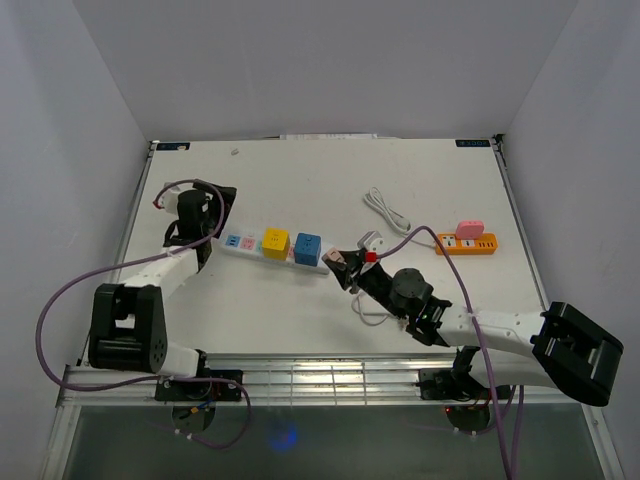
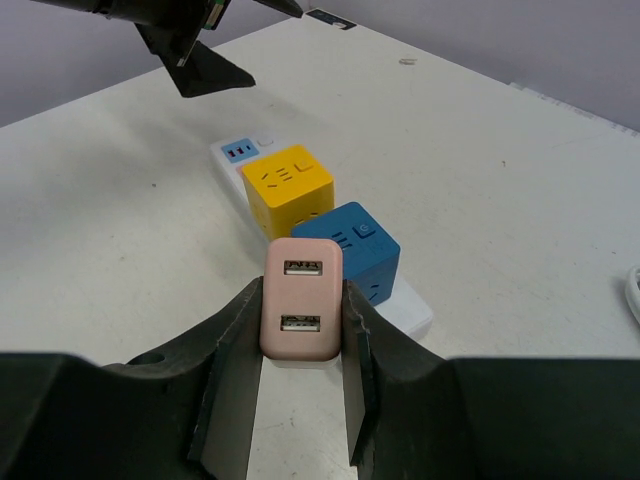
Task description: Insert the plug
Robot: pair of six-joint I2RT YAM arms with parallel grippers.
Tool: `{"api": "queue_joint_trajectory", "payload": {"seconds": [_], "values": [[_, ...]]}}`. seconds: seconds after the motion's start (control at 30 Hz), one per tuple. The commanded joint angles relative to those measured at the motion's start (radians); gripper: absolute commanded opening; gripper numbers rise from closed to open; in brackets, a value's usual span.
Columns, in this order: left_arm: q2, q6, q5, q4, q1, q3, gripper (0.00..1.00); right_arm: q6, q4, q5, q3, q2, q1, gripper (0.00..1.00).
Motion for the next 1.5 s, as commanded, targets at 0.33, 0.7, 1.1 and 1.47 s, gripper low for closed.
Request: {"api": "queue_joint_trajectory", "payload": {"seconds": [0.33,0.7,1.1,1.47], "values": [[0.525,-0.06,0.411,0.426,0.272,0.159,0.9,-0.011,0.068,-0.048,-0.031,-0.04,-0.006,0.08],[0.918,-0.216,0.701,1.015,0.276,0.242,0.77,-0.011,0.079,-0.054,-0.073,-0.103,-0.006,0.08],[0.701,-0.155,0.647,1.072,0.171,-0.115,0.77,0.017,0.074,-0.088,-0.076,-0.124,-0.008,0.08],[0.735,-0.169,0.663,1.31,-0.018,-0.341,0.77,-0.092,-0.07,-0.202,0.054,-0.034,-0.006,0.08]]}}
